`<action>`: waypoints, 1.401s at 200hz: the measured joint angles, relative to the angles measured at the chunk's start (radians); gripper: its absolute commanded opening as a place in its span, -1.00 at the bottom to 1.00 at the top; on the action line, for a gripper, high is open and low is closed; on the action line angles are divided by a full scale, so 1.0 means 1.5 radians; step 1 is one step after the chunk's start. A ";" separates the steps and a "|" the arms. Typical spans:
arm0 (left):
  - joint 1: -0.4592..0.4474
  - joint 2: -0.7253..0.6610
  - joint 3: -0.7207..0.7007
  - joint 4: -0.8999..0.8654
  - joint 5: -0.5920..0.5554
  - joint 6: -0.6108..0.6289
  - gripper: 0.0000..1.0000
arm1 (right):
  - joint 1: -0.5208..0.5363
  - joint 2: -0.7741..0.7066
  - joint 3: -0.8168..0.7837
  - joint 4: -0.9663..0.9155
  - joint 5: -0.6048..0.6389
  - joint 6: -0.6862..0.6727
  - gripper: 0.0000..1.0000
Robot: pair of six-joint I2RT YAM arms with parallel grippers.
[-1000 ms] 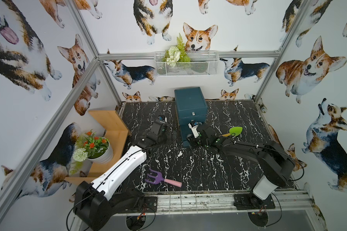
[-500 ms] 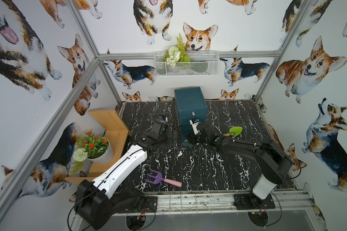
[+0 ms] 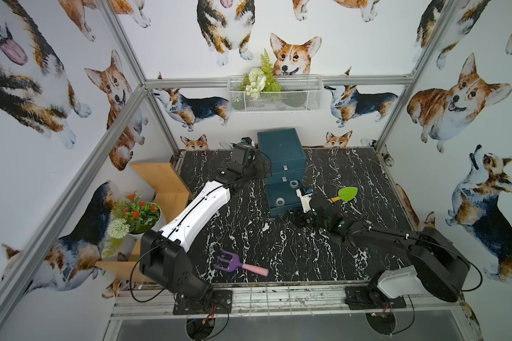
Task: Place the transparent tape into the drawer according to color
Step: Place the tape in the drawer, then close the drawer in the storage box.
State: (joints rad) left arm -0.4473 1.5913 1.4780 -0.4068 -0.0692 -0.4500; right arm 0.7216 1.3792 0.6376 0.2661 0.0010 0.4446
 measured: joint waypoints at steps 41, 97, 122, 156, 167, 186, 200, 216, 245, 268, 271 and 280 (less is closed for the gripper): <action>0.000 0.121 0.102 -0.001 -0.051 0.027 0.96 | 0.000 -0.038 -0.054 0.004 -0.006 0.032 -0.10; 0.001 0.185 0.139 0.004 -0.091 0.039 0.89 | -0.002 -0.009 -0.067 0.010 -0.005 0.045 -0.19; 0.002 0.193 0.138 0.019 -0.093 0.039 0.89 | -0.011 0.068 -0.044 0.025 -0.008 0.043 -0.36; 0.002 0.194 0.138 0.022 -0.093 0.039 0.89 | -0.022 0.157 0.005 0.060 -0.008 0.038 -0.42; 0.002 0.195 0.138 0.024 -0.093 0.039 0.89 | -0.026 0.177 0.019 0.077 -0.008 0.038 -0.44; 0.002 0.199 0.137 0.032 -0.093 0.039 0.89 | -0.031 0.226 0.058 0.108 -0.007 0.037 -0.48; 0.003 0.200 0.134 0.039 -0.093 0.039 0.89 | -0.032 0.264 0.086 0.132 -0.001 0.035 -0.50; 0.003 0.200 0.127 0.050 -0.093 0.039 0.89 | -0.032 0.306 0.115 0.164 0.010 0.035 -0.50; 0.004 0.202 0.116 0.073 -0.092 0.036 0.89 | -0.032 0.362 0.150 0.238 0.037 0.033 -0.50; 0.004 0.207 0.112 0.092 -0.091 0.034 0.89 | -0.032 0.404 0.177 0.300 0.052 0.033 -0.50; 0.004 0.208 0.112 0.094 -0.091 0.034 0.89 | -0.032 0.409 0.181 0.307 0.054 0.033 -0.50; 0.005 0.210 0.110 0.101 -0.090 0.033 0.89 | -0.032 0.425 0.192 0.331 0.060 0.033 -0.50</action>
State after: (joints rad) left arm -0.4404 1.9060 1.6424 -0.2550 -0.2043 -0.4004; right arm 0.6731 2.0174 0.9249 0.7628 0.0902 0.4938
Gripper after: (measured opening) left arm 0.946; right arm 0.249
